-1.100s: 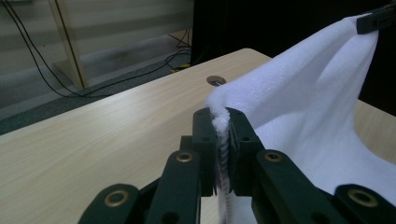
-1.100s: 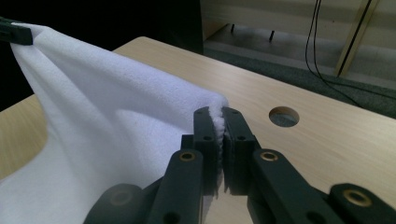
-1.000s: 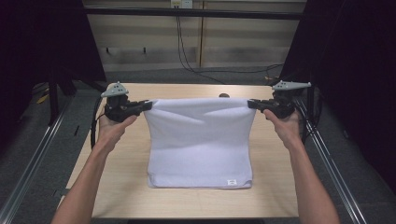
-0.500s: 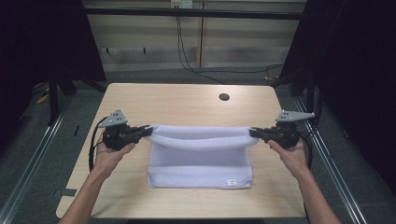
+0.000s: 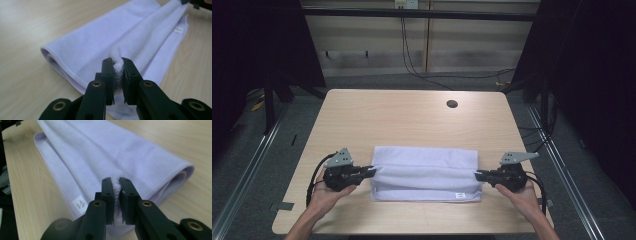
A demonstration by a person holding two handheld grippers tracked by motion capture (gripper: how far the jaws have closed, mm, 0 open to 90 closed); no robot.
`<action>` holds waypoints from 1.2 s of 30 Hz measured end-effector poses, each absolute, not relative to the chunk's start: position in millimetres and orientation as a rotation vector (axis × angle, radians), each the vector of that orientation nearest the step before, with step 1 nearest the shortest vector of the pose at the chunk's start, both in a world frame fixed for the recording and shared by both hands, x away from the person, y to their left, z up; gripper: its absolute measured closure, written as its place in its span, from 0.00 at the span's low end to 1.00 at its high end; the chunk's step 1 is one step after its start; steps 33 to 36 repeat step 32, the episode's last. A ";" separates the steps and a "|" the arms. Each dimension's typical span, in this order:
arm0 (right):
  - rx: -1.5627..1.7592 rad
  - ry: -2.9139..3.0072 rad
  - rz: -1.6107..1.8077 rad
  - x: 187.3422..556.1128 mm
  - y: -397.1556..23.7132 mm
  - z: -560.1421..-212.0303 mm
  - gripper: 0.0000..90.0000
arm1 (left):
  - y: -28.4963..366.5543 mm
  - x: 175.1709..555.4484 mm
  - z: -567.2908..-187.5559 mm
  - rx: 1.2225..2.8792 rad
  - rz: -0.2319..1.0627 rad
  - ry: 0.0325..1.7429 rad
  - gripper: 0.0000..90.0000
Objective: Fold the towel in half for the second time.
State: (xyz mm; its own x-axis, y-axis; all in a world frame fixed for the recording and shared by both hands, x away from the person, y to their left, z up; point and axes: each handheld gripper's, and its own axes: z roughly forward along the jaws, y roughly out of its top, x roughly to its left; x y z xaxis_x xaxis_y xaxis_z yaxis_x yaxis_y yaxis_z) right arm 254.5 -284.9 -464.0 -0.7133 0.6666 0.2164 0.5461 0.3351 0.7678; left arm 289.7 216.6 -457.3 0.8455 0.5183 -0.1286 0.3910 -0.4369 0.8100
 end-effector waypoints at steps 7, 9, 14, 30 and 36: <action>1.140 2.519 1.288 233.5 -289.7 -476.7 0.81 | 223.0 272.0 -473.1 2.141 0.118 0.659 0.85; 1.156 2.533 1.273 223.0 -290.7 -479.8 0.77 | 225.4 268.1 -475.6 2.139 0.102 0.665 0.80; 1.174 2.531 1.258 211.7 -290.0 -480.3 0.67 | 228.3 256.0 -474.4 2.154 0.089 0.669 0.71; 1.359 2.045 1.334 224.3 -327.3 -471.3 0.37 | 282.7 281.9 -480.9 1.922 0.216 1.067 0.44; 1.389 2.037 1.293 223.2 -330.8 -474.6 0.31 | 282.2 279.3 -481.1 1.944 0.247 1.071 0.37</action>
